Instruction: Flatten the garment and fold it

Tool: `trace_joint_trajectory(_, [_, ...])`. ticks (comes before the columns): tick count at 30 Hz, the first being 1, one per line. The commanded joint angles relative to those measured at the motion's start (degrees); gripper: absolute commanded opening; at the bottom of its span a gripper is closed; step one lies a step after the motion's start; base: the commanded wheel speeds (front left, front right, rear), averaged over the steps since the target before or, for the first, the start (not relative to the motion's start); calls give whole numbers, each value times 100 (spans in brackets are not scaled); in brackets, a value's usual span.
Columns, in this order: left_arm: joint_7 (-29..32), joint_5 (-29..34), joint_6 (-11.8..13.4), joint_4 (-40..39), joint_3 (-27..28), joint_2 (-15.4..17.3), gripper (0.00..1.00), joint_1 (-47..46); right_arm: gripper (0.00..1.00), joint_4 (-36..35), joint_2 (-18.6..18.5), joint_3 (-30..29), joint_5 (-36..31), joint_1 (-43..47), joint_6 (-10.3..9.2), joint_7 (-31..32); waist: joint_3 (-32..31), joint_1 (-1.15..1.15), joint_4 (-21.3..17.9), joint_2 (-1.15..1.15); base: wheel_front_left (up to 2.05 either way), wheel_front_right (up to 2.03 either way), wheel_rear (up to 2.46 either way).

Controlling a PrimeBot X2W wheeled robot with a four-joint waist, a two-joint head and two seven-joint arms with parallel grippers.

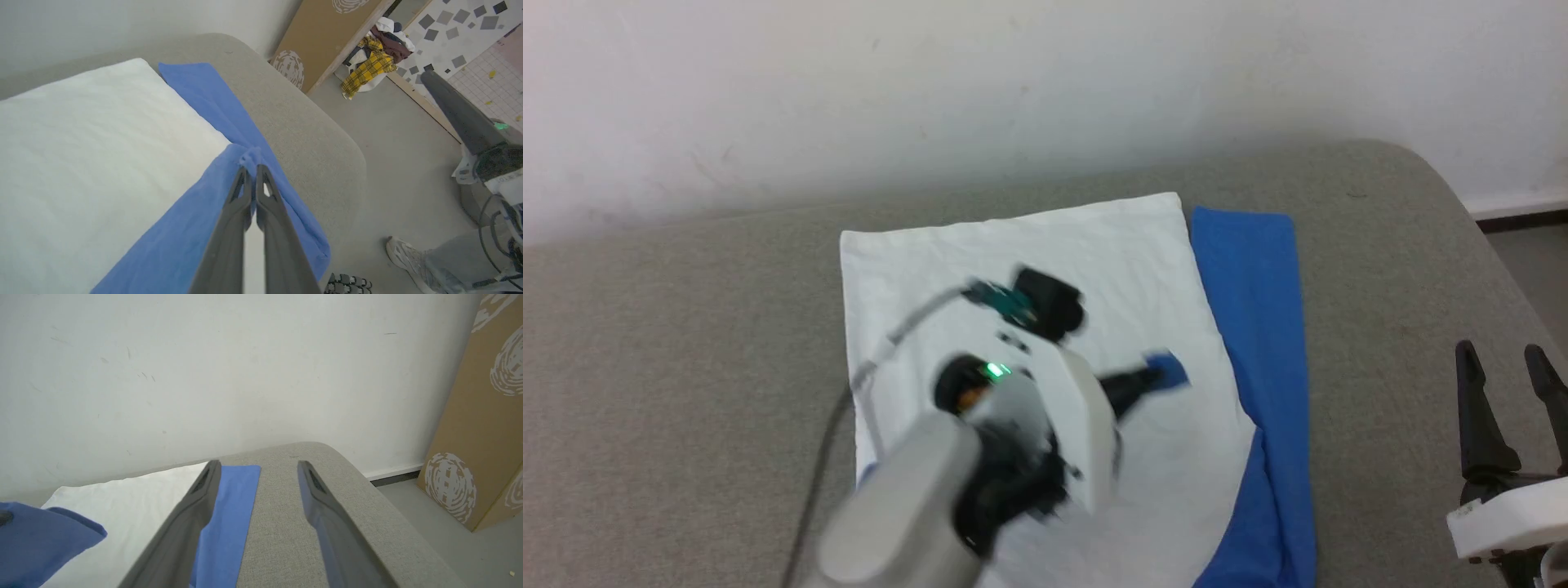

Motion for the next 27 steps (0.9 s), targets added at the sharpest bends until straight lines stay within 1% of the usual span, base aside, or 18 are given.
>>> trace_joint_trajectory(1, [-78, -16, -45, 119, -115, -110, 0, 155, 100, -20, 18, -6, 54, 58, -4, 15, 177, 1, -141, 0, 0, 0, 0])
trace_joint_trajectory(4, [-401, 109, -64, 536, -454, -333, 0, 293, 100, 9, 18, 33, 117, 36, -4, -2, 295, 1, -240, 0, 0, 0, 0])
trace_joint_trajectory(6, [-715, 230, -56, 767, -655, -420, 0, 321, 100, 36, 18, 57, 152, 10, -4, -12, 363, 1, -286, 0, 0, 0, 0])
trace_joint_trajectory(10, [-1206, 282, -88, 1119, -1124, -492, 0, 475, 100, 113, 19, 92, 187, -25, -4, -41, 446, 1, -310, 0, 0, 0, 0])
trace_joint_trajectory(14, [-1540, 239, -153, 1300, -1726, -504, 0, 686, 100, 183, 19, 118, 206, -40, -4, -76, 480, 1, -234, 0, 0, 0, 0])
trace_joint_trajectory(15, [-1615, 256, -160, 1353, -1873, -504, 58, 705, 100, 201, 19, 142, 194, -52, -4, -82, 478, 1, -214, 0, 0, 0, 0])
trace_joint_trajectory(16, [-1693, 235, -171, 1390, -1996, -505, 100, 725, 100, 220, 19, 178, 183, -68, -4, -81, 475, 1, -199, 0, 0, 0, 0])
trace_joint_trajectory(18, [-1902, 167, -186, 1391, -2165, -505, 100, 713, 100, 239, 19, 216, 146, -101, -4, -95, 457, 1, -145, 0, 0, 0, 0])
trace_joint_trajectory(23, [-2872, 345, -144, 1083, -2252, -506, 100, 404, 100, 234, 19, 267, 12, -89, -4, -80, 321, 1, 31, 0, 0, 0, 0])
trace_joint_trajectory(25, [-3266, 570, -65, 952, -2196, -506, 100, 251, 100, 218, 19, 285, -74, -62, -4, -52, 245, 1, 106, 0, 0, 0, 0])
trace_joint_trajectory(27, [-3653, 770, 96, 811, -2034, -433, 100, 162, 100, 194, 19, 331, -146, -44, -4, -22, 163, 1, 160, 0, 0, 0, 0])
